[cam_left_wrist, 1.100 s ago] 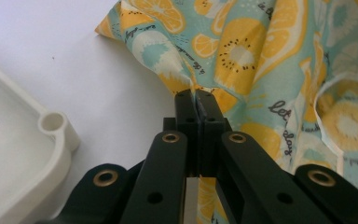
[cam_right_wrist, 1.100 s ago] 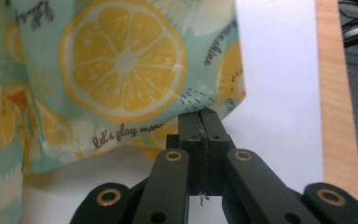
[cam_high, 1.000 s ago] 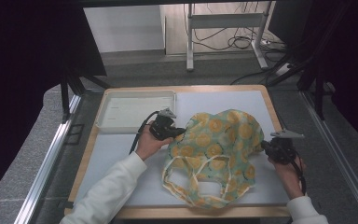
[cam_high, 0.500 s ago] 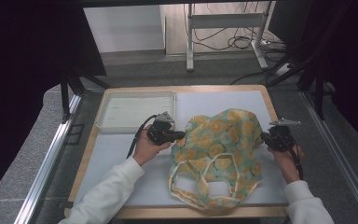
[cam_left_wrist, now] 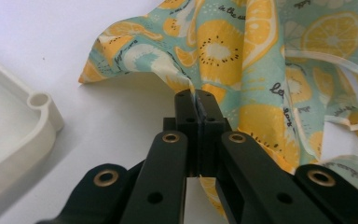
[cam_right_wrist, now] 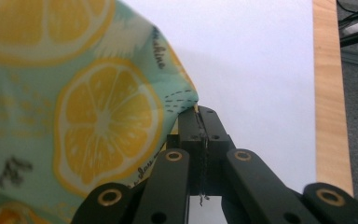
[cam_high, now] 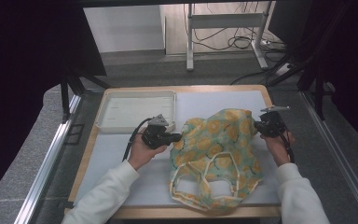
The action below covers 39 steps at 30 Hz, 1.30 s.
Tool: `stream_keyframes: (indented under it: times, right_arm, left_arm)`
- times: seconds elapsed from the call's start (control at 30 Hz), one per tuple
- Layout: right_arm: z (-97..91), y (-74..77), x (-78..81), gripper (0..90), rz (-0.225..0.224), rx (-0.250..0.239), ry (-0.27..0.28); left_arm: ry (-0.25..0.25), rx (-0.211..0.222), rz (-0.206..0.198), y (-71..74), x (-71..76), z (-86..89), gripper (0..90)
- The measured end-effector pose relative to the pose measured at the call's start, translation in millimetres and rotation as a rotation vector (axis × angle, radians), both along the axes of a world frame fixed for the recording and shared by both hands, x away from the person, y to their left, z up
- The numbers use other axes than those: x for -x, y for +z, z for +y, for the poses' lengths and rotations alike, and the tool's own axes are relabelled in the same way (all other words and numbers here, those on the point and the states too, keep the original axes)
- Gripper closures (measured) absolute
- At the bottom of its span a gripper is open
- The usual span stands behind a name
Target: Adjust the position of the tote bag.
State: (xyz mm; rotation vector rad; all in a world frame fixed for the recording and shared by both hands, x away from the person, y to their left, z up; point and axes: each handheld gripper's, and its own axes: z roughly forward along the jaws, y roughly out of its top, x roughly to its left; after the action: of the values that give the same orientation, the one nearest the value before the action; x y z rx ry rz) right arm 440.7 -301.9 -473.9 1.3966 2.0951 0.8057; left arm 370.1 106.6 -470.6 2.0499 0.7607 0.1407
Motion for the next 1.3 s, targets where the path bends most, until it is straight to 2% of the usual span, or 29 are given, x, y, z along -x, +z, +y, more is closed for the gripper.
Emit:
stream_keyframes:
  times: [0.3,0.47,0.73,1.07,1.3]
  right_arm:
    - [14.3,4.6,-19.7,89.1,-0.006,0.002,0.023]
    - [19.4,4.9,-29.7,89.1,-0.003,-0.019,0.034]
    - [13.4,1.5,-28.4,89.0,-0.001,-0.044,0.034]
    - [4.2,-4.2,-20.5,88.9,0.01,-0.034,0.038]
    - [5.0,-3.9,-27.4,88.9,0.008,-0.038,0.053]
  left_arm:
    - [-0.019,-0.002,-0.007,1.0,12.4,-4.1,90.0]
    - [-0.025,-0.004,-0.012,1.5,18.3,-6.8,90.0]
    - [-0.026,0.002,-0.005,0.0,19.2,-7.0,90.0]
    - [-0.038,0.003,0.014,-3.9,18.3,-7.7,89.9]
    - [-0.049,0.003,0.022,-6.2,21.7,-9.1,89.9]
